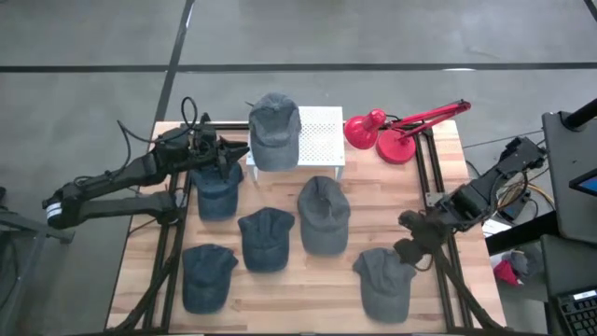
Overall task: Pick & Place hat
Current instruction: Stack the bottom gray cap on the gray cap on the shelf
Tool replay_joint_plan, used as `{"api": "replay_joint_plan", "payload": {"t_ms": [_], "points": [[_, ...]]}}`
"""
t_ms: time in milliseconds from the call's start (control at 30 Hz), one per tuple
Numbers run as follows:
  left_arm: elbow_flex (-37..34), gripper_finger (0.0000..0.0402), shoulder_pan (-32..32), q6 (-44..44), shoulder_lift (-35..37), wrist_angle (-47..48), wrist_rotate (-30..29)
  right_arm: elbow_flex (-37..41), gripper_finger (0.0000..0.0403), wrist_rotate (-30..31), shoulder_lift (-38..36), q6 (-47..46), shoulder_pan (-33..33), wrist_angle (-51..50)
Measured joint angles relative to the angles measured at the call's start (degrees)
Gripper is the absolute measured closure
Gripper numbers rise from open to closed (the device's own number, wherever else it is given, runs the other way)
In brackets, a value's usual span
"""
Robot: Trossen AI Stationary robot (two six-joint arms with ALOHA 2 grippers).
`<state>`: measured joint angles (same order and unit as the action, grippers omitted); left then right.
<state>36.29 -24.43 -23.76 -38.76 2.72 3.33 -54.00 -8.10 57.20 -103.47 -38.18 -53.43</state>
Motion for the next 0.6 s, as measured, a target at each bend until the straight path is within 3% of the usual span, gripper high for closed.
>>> {"api": "replay_joint_plan", "payload": {"t_ms": [300,600], "points": [[0.0,0.0289,0.0,1.2,0.0,2.5,0.0,0.0,0.0186,0.1,5.3,-16.6,-7.9,0.0],[0.0,0.0289,0.0,1.1,0.0,2.9,0.0,0.0,0.0129,0.2,13.2,-18.5,-8.7,3.1]]}}
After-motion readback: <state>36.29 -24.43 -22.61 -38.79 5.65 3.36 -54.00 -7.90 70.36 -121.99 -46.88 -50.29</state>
